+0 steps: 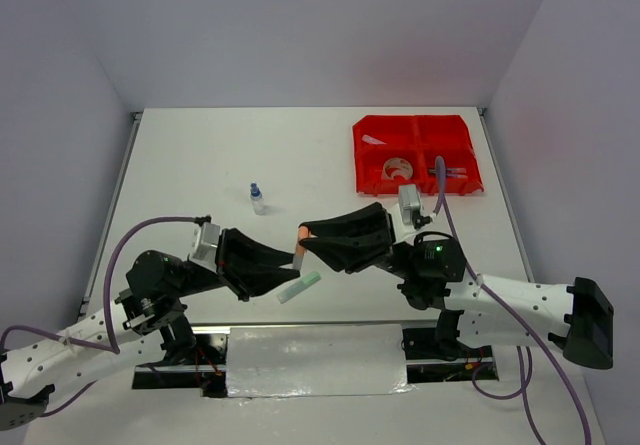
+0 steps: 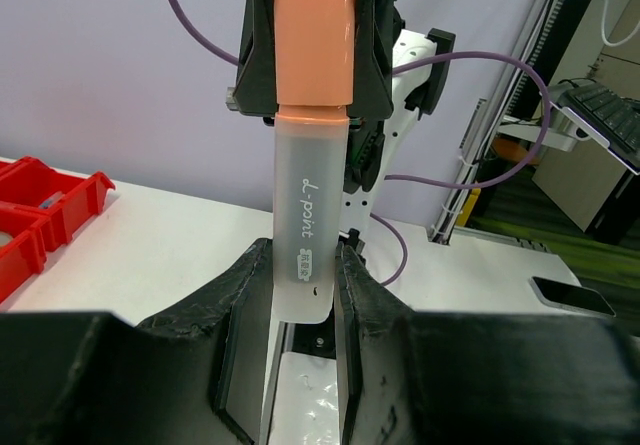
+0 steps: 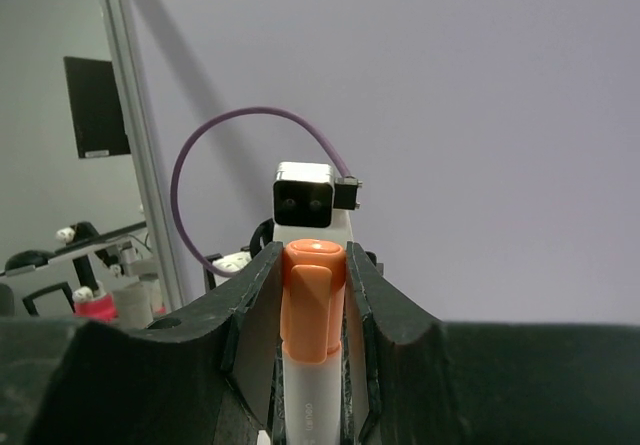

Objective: Sort the stationery into containers
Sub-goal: Close the pen cap on the pen.

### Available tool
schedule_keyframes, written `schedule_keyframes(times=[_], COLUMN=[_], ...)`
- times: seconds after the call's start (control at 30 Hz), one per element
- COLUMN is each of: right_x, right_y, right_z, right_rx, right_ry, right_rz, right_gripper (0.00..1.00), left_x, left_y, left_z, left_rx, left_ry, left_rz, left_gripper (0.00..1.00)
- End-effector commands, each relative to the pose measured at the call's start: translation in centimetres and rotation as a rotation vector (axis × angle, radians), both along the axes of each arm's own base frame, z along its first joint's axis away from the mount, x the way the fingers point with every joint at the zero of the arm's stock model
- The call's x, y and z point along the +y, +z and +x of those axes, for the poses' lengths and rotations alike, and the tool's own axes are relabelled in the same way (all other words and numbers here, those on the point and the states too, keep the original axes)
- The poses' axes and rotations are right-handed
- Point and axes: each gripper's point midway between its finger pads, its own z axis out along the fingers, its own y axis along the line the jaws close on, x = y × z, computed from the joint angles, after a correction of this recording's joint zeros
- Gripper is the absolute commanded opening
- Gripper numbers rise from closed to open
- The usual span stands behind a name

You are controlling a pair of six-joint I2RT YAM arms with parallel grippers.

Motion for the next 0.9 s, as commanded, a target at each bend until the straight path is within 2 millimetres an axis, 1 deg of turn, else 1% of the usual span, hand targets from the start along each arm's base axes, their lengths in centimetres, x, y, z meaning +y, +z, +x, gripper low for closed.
schedule_keyframes(times=[0.0, 0.07, 0.1, 0.2, 0.23, 0.3, 0.33, 0.4, 0.43, 0.5, 0.57, 0.67, 0.7, 0.73, 0.87], right_x=[-0.6, -0.4, -0.4, 0.0, 0.2, 0.4, 0.4, 0.3, 0.2, 0.1, 0.1, 0.1, 0.1, 0.2, 0.7], right_y=[0.6, 0.6, 0.9, 1.1, 0.9, 0.8, 0.8, 0.7, 0.8, 0.8, 1.0, 1.2, 1.3, 1.2, 1.0], right_z=[-2.4, -3.1, -3.3, -4.0, -4.0, -4.0, -3.9, -3.9, -3.7, -3.8, -3.8, -3.6, -3.4, -3.4, -2.2], right_rx=[-0.108, -0.135, -0.149, -0.173, -0.172, -0.168, -0.168, -0.158, -0.15, -0.149, -0.14, -0.123, -0.116, -0.113, -0.077], right_ry=[0.053, 0.084, 0.093, 0.129, 0.134, 0.139, 0.138, 0.137, 0.132, 0.132, 0.136, 0.134, 0.13, 0.127, 0.083], right_rz=[0.017, -0.003, -0.001, -0.015, -0.022, -0.031, -0.031, -0.024, -0.018, -0.017, -0.018, -0.02, -0.019, -0.021, -0.046], right_gripper=[0.2, 0.2, 0.2, 0.24, 0.28, 0.29, 0.32, 0.41, 0.47, 0.53, 0.63, 0.68, 0.74, 0.77, 0.79], left_x=[1.4, 1.4, 1.4, 1.3, 1.4, 1.5, 1.5, 1.6, 1.7, 1.7, 1.7, 1.6, 1.6, 1.5, 1.4], left_y=[4.6, 4.9, 4.9, 5.0, 5.2, 5.4, 5.4, 5.4, 5.5, 5.4, 5.3, 5.3, 5.2, 5.1, 5.5], left_z=[-0.5, -0.8, -0.8, -1.1, -1.2, -1.4, -1.4, -1.5, -1.6, -1.5, -1.6, -1.8, -1.7, -1.9, -2.4], left_rx=[-0.097, -0.104, -0.105, -0.113, -0.118, -0.123, -0.128, -0.131, -0.137, -0.144, -0.151, -0.161, -0.16, -0.165, -0.176], left_ry=[0.024, 0.01, 0.008, -0.009, -0.012, -0.017, -0.017, -0.015, -0.017, -0.013, -0.015, -0.023, -0.023, -0.035, -0.062], left_rz=[-0.132, -0.136, -0.135, -0.139, -0.143, -0.15, -0.149, -0.149, -0.15, -0.144, -0.138, -0.133, -0.133, -0.129, -0.129], left_gripper=[0.0, 0.0, 0.0, 0.0, 0.0, 0.0, 0.0, 0.0, 0.0, 0.0, 0.0, 0.0, 0.0, 0.0, 0.0])
